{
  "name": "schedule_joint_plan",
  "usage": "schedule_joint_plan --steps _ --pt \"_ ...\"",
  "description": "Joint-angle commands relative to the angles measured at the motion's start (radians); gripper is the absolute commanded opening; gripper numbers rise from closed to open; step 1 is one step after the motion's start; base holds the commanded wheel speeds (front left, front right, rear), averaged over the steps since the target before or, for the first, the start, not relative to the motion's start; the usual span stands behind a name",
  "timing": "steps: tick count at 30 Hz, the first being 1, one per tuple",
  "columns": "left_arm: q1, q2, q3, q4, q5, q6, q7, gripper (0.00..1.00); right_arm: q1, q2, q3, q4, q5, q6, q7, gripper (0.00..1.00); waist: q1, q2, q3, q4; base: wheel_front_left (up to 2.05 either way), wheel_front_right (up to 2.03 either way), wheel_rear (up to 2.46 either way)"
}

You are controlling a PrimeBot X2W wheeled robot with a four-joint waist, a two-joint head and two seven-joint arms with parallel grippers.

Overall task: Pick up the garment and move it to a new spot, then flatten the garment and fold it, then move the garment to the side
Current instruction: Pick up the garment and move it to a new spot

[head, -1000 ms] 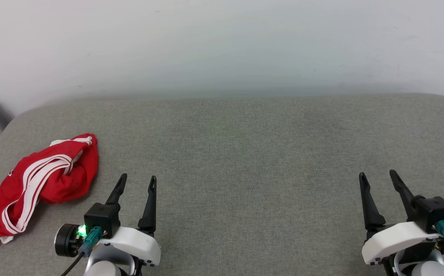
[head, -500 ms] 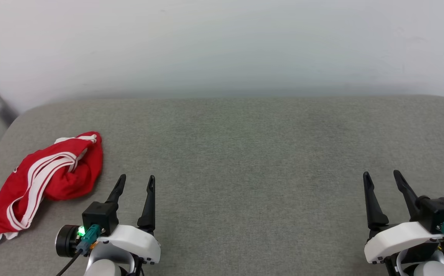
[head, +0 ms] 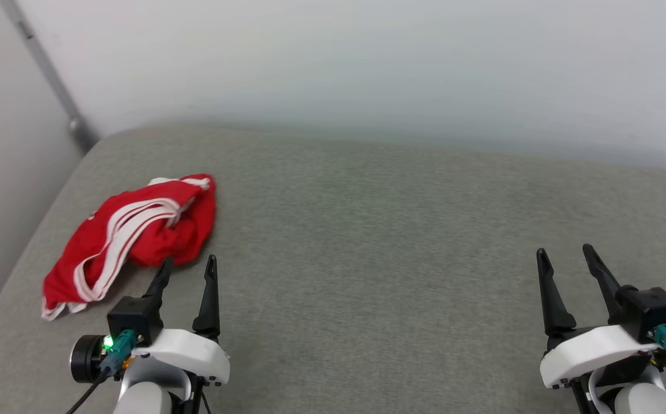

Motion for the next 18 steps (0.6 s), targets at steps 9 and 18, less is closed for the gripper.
schedule_joint_plan --steps 9,18 --pt "-0.005 0.004 0.031 -0.005 -0.006 0.010 -0.003 1.00 -0.018 0.002 0.027 -0.014 -0.008 -0.001 0.004 1.00 0.0000 0.0000 0.011 0.169 0.00 0.00 0.00" --pt "0.009 0.007 0.061 -0.019 0.001 0.019 -0.003 1.00 -0.029 0.002 0.065 -0.019 0.002 -0.001 0.010 1.00 0.0000 0.0000 0.021 0.276 0.00 0.00 0.00"
